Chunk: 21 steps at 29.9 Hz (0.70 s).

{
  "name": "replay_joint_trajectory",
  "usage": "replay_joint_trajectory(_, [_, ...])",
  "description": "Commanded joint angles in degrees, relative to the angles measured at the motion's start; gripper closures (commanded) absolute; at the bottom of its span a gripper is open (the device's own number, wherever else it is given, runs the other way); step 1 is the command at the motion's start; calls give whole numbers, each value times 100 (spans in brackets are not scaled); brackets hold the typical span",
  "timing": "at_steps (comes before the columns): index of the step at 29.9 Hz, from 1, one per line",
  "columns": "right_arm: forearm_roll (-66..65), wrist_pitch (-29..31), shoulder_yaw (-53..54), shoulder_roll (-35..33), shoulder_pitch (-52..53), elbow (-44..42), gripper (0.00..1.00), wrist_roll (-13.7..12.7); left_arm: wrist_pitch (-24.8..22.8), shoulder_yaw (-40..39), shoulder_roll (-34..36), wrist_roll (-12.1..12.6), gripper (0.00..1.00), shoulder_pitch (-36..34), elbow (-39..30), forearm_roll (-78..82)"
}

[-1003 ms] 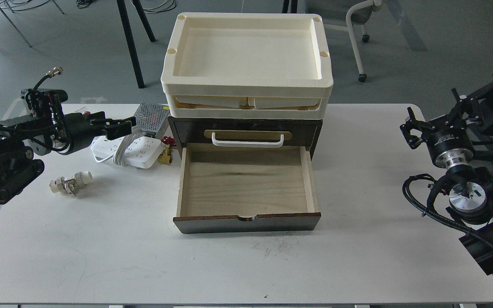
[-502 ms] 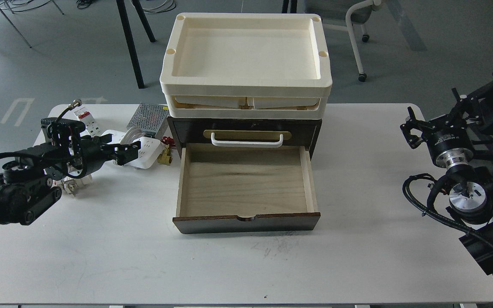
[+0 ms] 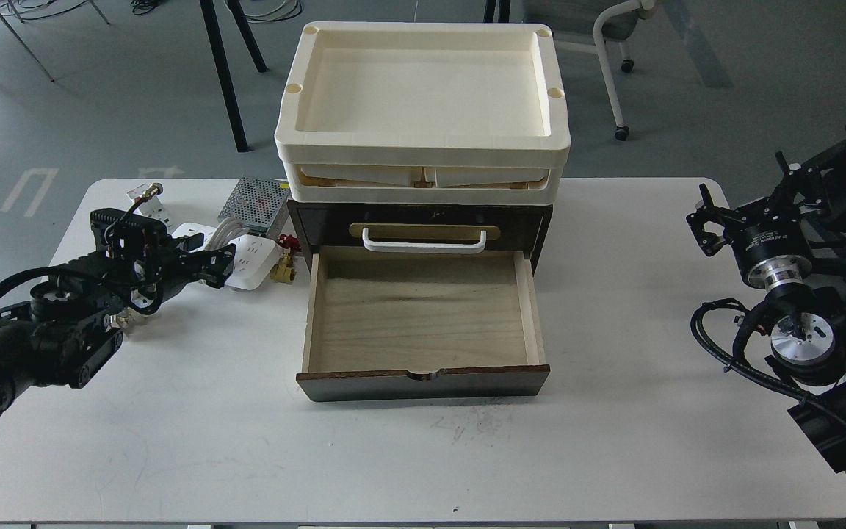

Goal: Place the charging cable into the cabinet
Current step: 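Reach the left gripper to the white power strip and grasp it, then lift the white power strip with the left gripper and carry it up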

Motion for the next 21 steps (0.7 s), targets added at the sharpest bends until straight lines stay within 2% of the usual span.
replay_joint_trajectory(1, [0,-6,1,0,0,0,0,0,-8,-7,-16,1,69,-14,25,-14])
replay_joint_trajectory(5, [0,-6,1,0,0,0,0,0,-17,-7,-24,-8,85,-23,60,-5])
replay_joint_trajectory(7, [0,-6,1,0,0,0,0,0,-34,-16,-24,-17,89,-57,60,-23])
replay_joint_trajectory(10, [0,-6,1,0,0,0,0,0,-43,-25,-24,-131,91,-128,60,-119])
replay_joint_trajectory(14, [0,3,1,0,0,0,0,0,-52,-51,63,-166,91,-374,16,-137])
replay_joint_trajectory(18, [0,-6,1,0,0,0,0,0,-70,-51,274,-412,91,-506,16,-225])
replay_joint_trajectory(21, [0,-6,1,0,0,-9,0,0,-149,-77,458,-448,91,-576,7,-330])
